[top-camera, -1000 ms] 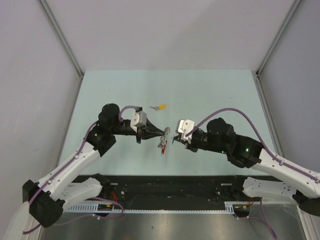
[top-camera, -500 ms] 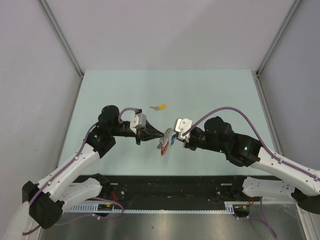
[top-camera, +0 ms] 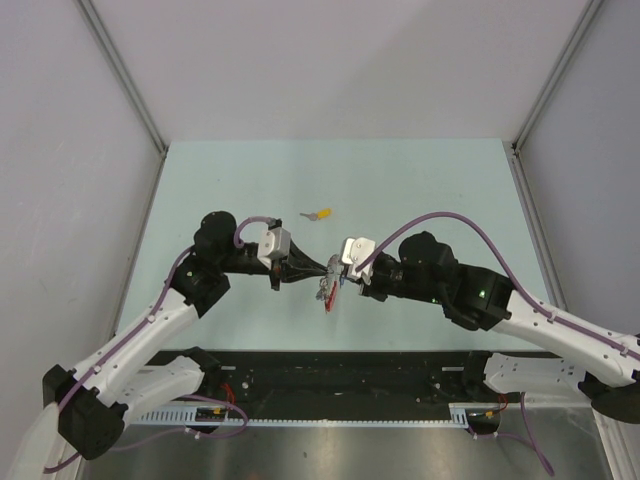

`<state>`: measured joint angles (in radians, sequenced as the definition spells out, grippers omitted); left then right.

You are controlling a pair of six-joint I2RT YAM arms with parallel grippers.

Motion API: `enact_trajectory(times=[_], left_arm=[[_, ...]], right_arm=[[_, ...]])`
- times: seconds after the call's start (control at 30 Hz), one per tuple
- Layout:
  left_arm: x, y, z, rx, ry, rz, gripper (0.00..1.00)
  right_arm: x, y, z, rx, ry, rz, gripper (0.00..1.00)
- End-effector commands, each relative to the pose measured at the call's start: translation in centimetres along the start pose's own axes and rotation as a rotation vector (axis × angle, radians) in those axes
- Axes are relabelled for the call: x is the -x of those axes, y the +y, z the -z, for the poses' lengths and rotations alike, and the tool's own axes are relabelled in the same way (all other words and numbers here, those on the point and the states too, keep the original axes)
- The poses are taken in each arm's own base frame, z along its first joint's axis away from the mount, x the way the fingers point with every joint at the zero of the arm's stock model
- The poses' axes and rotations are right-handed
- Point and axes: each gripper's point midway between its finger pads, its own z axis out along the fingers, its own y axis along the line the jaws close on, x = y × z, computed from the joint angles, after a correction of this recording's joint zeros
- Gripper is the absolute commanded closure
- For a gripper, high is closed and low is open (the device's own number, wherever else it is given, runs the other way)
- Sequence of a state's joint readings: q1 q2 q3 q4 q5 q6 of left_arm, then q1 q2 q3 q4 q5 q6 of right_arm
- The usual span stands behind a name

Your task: Put the keys on the keyring

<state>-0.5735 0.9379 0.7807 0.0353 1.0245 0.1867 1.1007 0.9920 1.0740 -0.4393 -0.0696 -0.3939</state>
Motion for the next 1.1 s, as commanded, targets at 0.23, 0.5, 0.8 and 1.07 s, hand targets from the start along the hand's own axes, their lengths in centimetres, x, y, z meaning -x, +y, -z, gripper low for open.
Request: enact_trajectory(times=[0.23, 0.5, 0.8, 1.07], left_arm=[[1.11, -0.32, 0.17, -0.017, -0.032, -0.067, 1.00], [1.11, -0.40, 0.17, -0.024, -0.033, -0.064, 1.00], [1.05, -0.54, 0.10, -0.035, -0.033, -0.060, 1.00], [1.09, -0.48, 0.14, -0.031, -0.033, -0.063, 1.00]], right_arm=[[3.16, -0.30, 0.67, -0.002, -0.088, 0.013, 1.00], [3.11, -0.45, 0.62, -0.010, -0.085, 0.011, 1.00], [3.23, -0.59, 0.50, -0.016, -0.088, 0.013, 1.00], [3.23, -0.63, 0.42, -0.020, -0.088, 0.013, 1.00]])
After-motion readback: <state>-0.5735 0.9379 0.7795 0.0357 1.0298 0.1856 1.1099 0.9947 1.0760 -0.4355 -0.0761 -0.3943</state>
